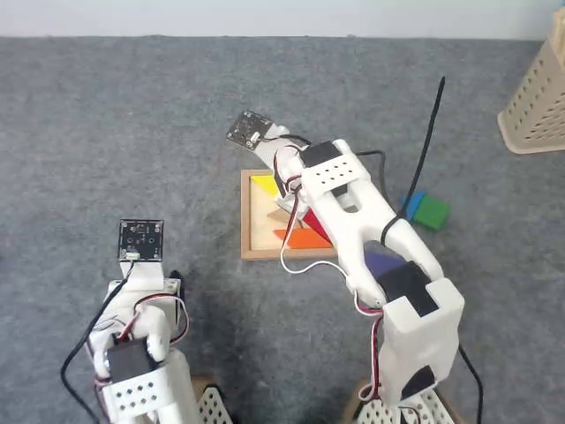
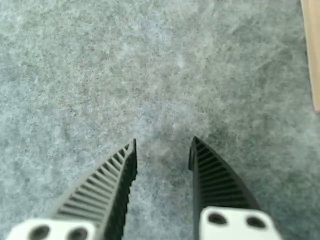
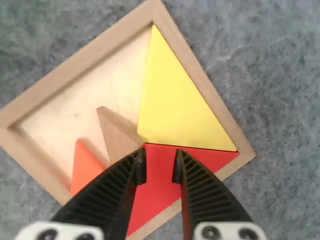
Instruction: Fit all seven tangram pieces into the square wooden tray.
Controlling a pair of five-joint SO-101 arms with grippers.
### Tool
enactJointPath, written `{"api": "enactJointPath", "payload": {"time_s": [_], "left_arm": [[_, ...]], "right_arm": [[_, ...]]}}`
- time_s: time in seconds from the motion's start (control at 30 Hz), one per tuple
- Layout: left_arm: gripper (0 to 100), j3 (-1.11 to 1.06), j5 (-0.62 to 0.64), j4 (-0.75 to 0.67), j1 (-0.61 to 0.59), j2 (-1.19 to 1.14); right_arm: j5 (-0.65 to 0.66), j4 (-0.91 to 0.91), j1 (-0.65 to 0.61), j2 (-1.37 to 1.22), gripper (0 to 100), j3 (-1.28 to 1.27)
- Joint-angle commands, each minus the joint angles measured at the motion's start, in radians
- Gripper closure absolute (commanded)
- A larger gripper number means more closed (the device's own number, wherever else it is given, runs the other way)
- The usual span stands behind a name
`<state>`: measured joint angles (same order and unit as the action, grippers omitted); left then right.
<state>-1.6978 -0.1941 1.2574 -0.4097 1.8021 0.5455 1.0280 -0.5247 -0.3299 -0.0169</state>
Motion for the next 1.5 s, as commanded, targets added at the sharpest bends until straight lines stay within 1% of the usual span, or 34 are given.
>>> {"api": "enactJointPath", "payload": {"time_s": [0.0,0.2,0.37,0.5,0.57,0.77,1.0,1.1,1.47], "left_arm": [[83,0.012,-0.006,0.003,-0.005,0.008],[83,0.012,-0.006,0.003,-0.005,0.008],[83,0.012,-0.006,0.003,-0.005,0.008],[83,0.012,-0.006,0.003,-0.005,0.008],[83,0.012,-0.006,0.003,-0.005,0.008],[83,0.012,-0.006,0.003,-0.005,0.008],[83,0.012,-0.006,0.003,-0.005,0.008],[83,0.012,-0.006,0.003,-0.005,0.008],[83,0.012,-0.006,0.003,-0.005,0.008]], "right_arm": [[-0.017,-0.021,-0.012,0.002,89.7,0.031],[-0.017,-0.048,-0.019,-0.076,89.7,0.038],[-0.021,-0.047,-0.016,-0.053,89.7,0.04],[-0.114,-0.039,-0.022,0.007,89.7,0.032],[-0.132,-0.045,-0.038,0.027,89.7,0.012],[-0.123,-0.133,-0.073,0.048,89.7,-0.086],[-0.121,-0.168,-0.09,0.035,89.7,-0.117],[-0.121,-0.159,-0.077,0.033,89.7,-0.123],[-0.12,-0.163,0.035,0.042,89.7,-0.17]]}}
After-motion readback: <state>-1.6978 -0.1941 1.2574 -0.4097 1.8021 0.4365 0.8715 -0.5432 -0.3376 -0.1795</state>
